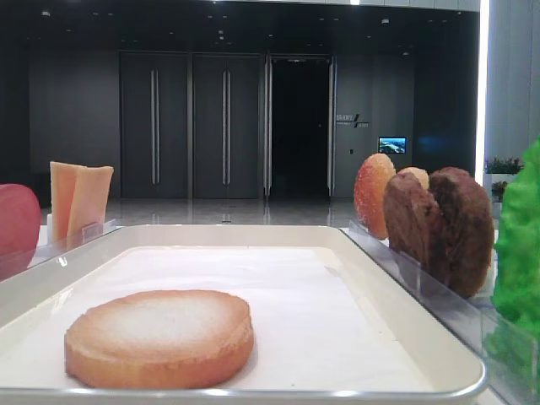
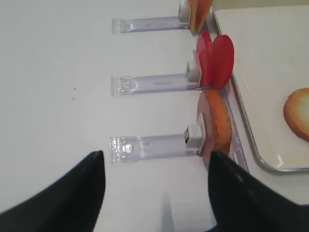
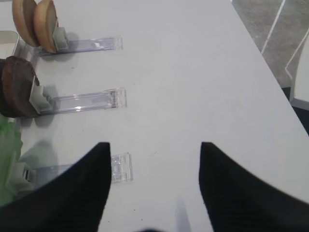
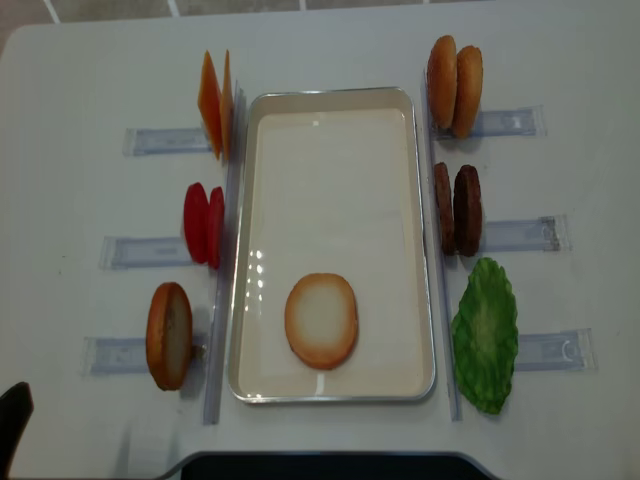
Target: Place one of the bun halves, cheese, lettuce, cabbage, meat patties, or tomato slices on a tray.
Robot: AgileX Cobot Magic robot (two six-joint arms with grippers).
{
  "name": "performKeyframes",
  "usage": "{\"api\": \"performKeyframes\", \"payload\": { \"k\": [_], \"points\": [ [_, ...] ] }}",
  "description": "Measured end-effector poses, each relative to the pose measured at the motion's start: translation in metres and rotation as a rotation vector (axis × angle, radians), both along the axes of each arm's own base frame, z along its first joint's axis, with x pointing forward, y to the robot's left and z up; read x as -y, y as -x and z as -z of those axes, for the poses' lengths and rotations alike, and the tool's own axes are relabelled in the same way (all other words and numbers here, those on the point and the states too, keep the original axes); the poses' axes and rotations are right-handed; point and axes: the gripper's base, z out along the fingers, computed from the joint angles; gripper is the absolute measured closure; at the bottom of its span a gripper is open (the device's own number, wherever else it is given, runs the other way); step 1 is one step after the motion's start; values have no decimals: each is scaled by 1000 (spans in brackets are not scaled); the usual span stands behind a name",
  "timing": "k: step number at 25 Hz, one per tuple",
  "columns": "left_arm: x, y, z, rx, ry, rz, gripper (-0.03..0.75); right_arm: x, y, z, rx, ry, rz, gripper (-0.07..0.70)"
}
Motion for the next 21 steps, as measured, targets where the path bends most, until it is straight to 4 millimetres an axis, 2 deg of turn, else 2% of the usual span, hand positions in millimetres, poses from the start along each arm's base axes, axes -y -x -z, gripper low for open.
{"api": "performKeyframes", "payload": {
  "k": [5,11,21],
  "points": [
    [1,-1,10,-2,-11,17,210,0,0,0,0,0,0,216],
    [2,5,15,71,-15,29,210,0,0,0,0,0,0,216],
    [2,5,15,75,-13,31,210,0,0,0,0,-1,0,216]
  ]
}}
